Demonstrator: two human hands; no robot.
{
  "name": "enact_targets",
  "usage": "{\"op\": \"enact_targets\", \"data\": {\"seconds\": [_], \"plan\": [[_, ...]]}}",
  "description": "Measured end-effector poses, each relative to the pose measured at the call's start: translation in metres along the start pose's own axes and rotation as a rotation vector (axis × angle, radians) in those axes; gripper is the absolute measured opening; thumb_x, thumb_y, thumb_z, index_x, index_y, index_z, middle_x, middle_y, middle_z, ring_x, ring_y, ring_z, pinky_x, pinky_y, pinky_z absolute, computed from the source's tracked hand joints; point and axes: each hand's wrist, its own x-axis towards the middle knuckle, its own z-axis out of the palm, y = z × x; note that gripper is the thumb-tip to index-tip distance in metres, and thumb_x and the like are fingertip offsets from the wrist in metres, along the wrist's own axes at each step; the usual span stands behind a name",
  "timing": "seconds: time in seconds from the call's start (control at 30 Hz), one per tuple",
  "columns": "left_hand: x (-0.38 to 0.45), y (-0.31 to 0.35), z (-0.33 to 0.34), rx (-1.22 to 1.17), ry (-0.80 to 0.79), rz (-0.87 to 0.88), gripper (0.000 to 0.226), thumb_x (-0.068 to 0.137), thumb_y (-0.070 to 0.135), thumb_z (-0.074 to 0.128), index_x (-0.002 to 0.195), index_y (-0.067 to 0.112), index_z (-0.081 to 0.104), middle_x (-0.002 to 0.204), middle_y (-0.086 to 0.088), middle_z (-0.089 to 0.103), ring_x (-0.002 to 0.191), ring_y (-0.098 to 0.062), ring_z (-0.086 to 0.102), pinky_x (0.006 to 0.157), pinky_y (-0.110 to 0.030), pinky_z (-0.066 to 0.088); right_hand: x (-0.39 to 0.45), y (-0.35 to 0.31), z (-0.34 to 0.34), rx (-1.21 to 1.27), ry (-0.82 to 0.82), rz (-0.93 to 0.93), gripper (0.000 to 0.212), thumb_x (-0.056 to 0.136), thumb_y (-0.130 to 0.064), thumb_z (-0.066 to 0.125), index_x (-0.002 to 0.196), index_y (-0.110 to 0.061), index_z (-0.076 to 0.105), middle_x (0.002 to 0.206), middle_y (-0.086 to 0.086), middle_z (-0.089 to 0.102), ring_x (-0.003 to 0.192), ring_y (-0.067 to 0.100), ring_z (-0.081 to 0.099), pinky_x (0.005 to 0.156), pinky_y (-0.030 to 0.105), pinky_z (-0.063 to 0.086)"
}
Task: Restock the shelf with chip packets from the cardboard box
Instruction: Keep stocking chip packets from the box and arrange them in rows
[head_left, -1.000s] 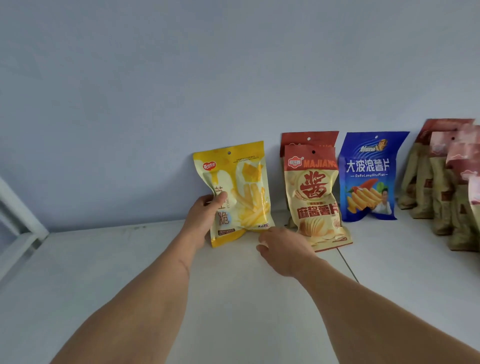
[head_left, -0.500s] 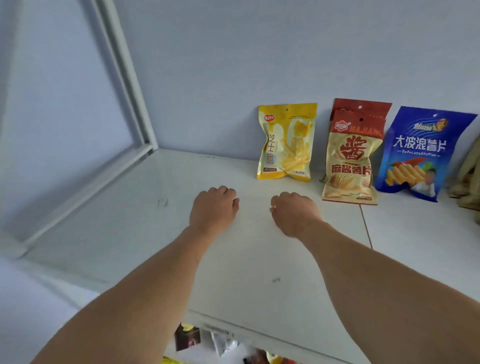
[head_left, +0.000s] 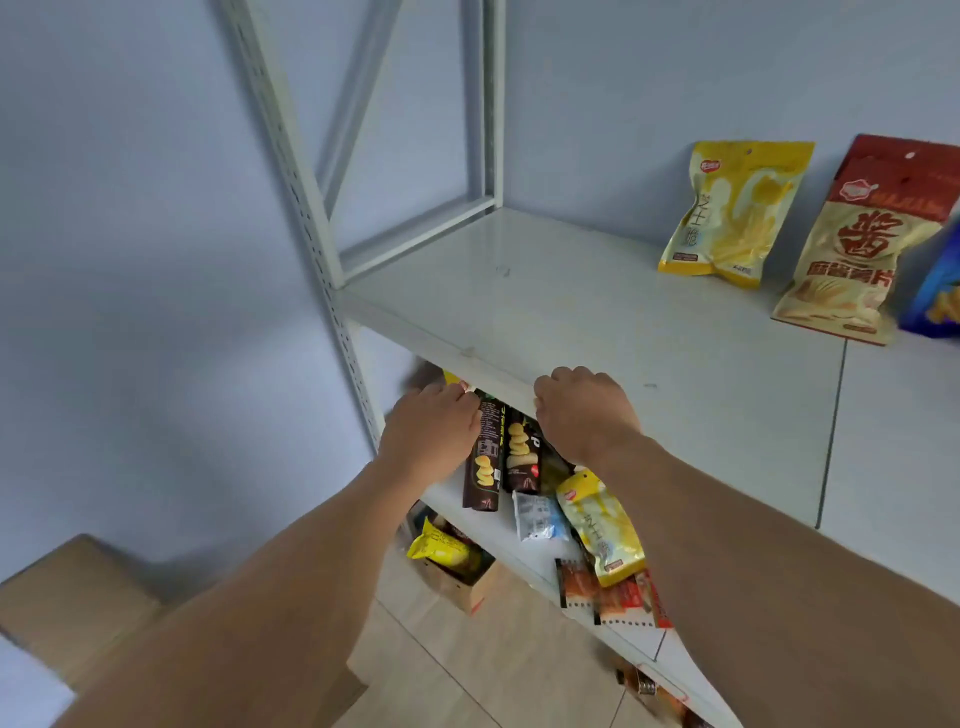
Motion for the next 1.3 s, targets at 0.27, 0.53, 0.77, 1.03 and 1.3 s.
{"op": "enact_targets", "data": {"seconds": [0.27,0.53,0.77,1.03,1.3], "plan": [[-0.142,-0.059,0.0,-0.016,0.009,-0.041,0.013,0.084,0.02,0.074,0.073,0.014,0.07,0.066,-0.002,0.066,0.056,-0.027,0.063,0.049,-0.029,0.039,-0.048,-0.121,0.018,0.022,-0.053,-0.052,0.022,0.103,-0.025,0.042,0.118,-0.019,0.056,0.118,0.003,0.059,0.108,0.023,0.056,0.077,0.032,0.037],[-0.327,-0.13,-0.001,-0.027,-0.182,-0.104,0.031,0.098,0.026,0.044,0.087,0.014,0.071,0.077,-0.001,0.068,0.066,-0.023,0.064,0.057,-0.03,0.039,-0.102,-0.295,0.048,0.079,-0.196,-0.164,0.029,0.104,-0.025,0.039,0.125,-0.017,0.056,0.125,0.008,0.059,0.111,0.028,0.057,0.085,0.039,0.047],[-0.465,-0.178,0.005,0.024,-0.3,-0.35,0.033,0.1,0.033,0.042,0.092,0.017,0.071,0.079,0.0,0.068,0.065,-0.019,0.061,0.053,-0.033,0.048,-0.144,-0.423,0.087,0.137,-0.275,-0.341,0.03,0.106,-0.029,0.035,0.123,-0.019,0.057,0.124,0.004,0.059,0.115,0.028,0.056,0.089,0.038,0.045],[-0.591,-0.199,0.049,-0.135,-0.474,-0.674,0.027,0.104,0.036,0.044,0.109,0.02,0.066,0.095,0.003,0.068,0.08,-0.015,0.063,0.065,-0.03,0.051,-0.179,-0.523,0.15,0.301,-0.397,-0.325,0.019,0.102,-0.023,0.044,0.114,-0.022,0.059,0.112,0.0,0.062,0.103,0.025,0.061,0.077,0.036,0.048],[-0.637,-0.22,0.159,-0.5,-0.647,-1.116,0.044,0.103,0.049,0.043,0.137,0.022,0.05,0.127,0.001,0.062,0.113,-0.02,0.062,0.089,-0.037,0.054,-0.167,-0.58,0.25,0.445,-0.6,-0.111,0.037,0.104,-0.041,0.041,0.135,-0.023,0.052,0.126,0.0,0.059,0.117,0.021,0.055,0.094,0.041,0.05]]}}
